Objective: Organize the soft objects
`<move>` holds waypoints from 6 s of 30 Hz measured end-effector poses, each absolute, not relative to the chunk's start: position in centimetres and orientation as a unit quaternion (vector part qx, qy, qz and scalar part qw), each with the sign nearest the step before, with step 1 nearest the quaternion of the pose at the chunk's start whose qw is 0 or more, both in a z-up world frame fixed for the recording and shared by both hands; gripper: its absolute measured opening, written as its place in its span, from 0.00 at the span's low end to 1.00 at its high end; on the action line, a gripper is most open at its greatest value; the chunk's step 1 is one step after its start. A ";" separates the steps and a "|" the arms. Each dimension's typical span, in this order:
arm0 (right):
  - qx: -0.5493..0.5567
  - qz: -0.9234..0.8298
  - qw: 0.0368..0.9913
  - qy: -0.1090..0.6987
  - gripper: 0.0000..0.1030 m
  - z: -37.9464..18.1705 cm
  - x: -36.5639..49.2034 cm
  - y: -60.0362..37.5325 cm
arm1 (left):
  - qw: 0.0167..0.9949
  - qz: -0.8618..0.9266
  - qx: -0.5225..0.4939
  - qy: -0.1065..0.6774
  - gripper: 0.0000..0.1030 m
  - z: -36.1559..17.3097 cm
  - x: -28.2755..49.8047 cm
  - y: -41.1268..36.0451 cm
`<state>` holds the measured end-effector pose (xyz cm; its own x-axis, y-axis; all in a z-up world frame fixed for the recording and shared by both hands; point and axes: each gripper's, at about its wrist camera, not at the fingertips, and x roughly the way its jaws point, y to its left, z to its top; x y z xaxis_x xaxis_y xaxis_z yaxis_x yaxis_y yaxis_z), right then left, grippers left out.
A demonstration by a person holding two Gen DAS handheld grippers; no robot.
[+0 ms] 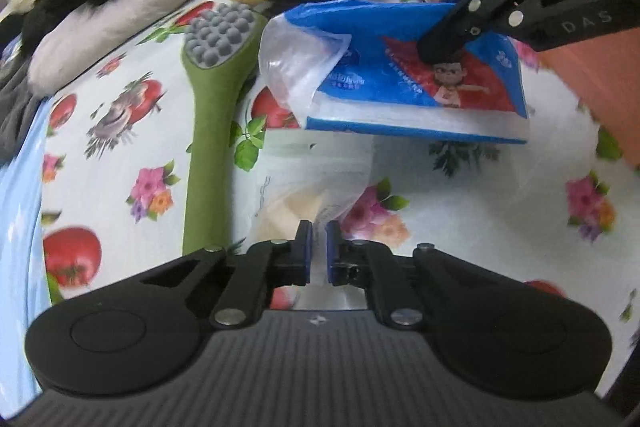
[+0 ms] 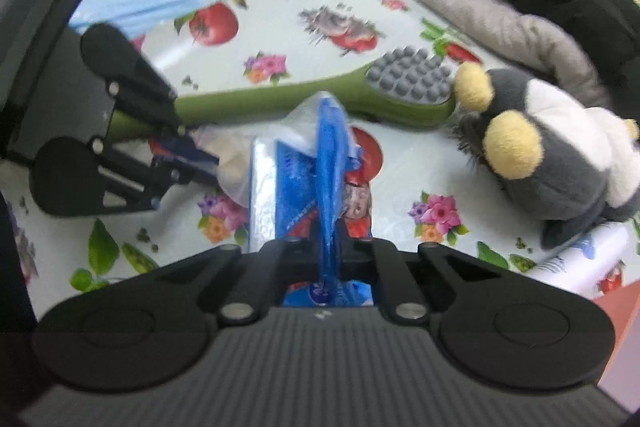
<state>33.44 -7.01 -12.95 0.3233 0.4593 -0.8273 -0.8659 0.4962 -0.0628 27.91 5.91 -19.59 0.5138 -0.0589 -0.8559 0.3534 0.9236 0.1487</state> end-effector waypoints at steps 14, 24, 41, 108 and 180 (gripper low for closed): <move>-0.131 0.313 0.842 0.419 0.07 -10.9 26.4 -11.2 | 0.880 -0.032 0.020 0.474 0.07 -16.9 19.3 4.5; -0.089 0.250 0.856 0.444 0.07 -13.1 20.4 -13.3 | 0.877 0.013 -0.035 0.479 0.07 -16.8 15.2 3.4; -0.018 0.219 0.867 0.448 0.48 -15.4 16.1 -16.8 | 0.878 -0.014 -0.103 0.468 0.64 -16.3 13.5 3.3; 0.006 0.209 0.919 0.335 0.07 -5.5 15.8 -19.2 | 0.936 -0.013 -0.079 0.344 0.32 -5.1 12.2 1.1; 0.137 -0.013 0.903 0.407 0.40 -9.2 27.6 -40.4 | 0.880 -0.209 -0.020 0.427 0.50 -7.6 34.4 -23.9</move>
